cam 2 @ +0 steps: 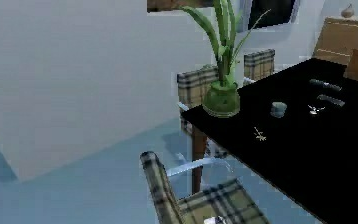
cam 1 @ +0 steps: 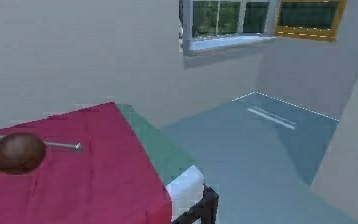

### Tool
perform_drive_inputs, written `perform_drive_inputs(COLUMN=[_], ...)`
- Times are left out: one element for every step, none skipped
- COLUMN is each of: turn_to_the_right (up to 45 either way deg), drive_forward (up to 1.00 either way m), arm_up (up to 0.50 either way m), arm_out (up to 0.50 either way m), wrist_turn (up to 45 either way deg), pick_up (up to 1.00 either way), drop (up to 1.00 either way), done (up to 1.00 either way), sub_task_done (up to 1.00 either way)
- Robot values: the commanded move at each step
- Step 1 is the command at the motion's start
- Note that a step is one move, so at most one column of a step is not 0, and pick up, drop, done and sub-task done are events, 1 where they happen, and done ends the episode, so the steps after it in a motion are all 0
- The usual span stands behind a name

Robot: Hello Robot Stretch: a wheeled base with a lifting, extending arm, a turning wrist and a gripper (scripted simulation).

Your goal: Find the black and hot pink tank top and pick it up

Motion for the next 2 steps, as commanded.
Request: perform_drive_inputs(turn_to_the_right=[33.0, 0.0], drive_forward=[0.0, 1.0], arm_up=[0.0, 0.0], arm_out=[0.0, 0.0], wrist_turn=[0.0, 0.0], pick_up=[0.0, 0.0], drop=[0.0, 0.0], done=[0.0, 0.0], sub_task_done=[0.0, 0.0])
